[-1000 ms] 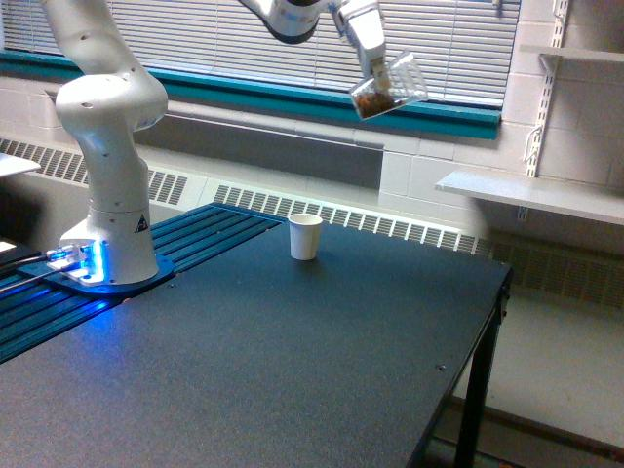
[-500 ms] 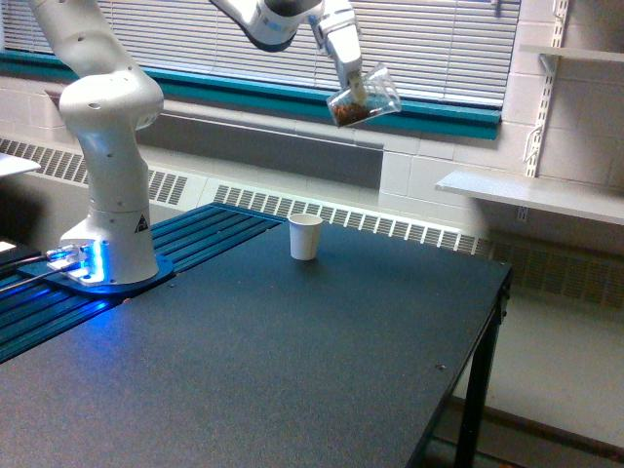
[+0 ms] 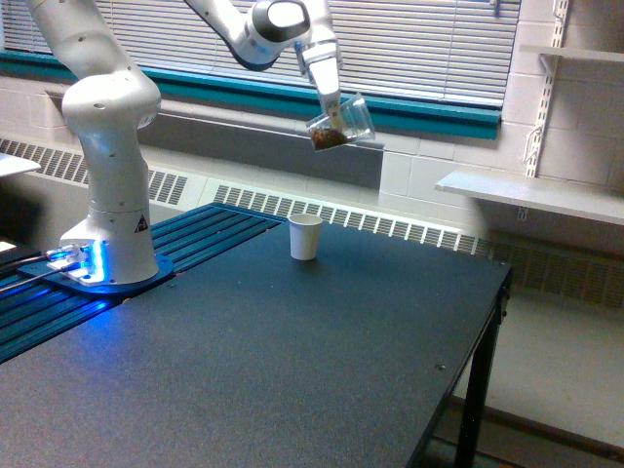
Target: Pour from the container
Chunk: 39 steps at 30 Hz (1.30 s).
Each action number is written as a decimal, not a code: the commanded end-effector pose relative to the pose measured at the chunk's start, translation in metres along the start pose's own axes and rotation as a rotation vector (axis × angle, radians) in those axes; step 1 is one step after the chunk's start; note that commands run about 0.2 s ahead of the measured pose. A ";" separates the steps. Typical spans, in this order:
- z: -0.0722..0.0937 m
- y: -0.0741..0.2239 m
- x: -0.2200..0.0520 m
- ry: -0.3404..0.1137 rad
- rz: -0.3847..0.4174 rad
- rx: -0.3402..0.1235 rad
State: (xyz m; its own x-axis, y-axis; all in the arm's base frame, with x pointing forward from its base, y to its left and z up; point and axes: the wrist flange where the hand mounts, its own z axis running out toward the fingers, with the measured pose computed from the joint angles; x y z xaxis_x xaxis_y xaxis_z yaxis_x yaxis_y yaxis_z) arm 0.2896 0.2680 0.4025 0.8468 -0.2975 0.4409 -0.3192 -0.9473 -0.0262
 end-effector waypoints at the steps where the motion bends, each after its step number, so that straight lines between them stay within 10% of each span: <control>1: 0.005 -0.004 -0.030 -0.034 0.006 0.010; 39: 0.050 -0.010 -0.132 -0.289 -0.037 -0.028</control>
State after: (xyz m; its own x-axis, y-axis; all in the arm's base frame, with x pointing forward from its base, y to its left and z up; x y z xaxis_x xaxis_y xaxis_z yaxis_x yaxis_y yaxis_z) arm 0.2121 0.3039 0.3067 0.9254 -0.3314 0.1838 -0.3372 -0.9414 0.0002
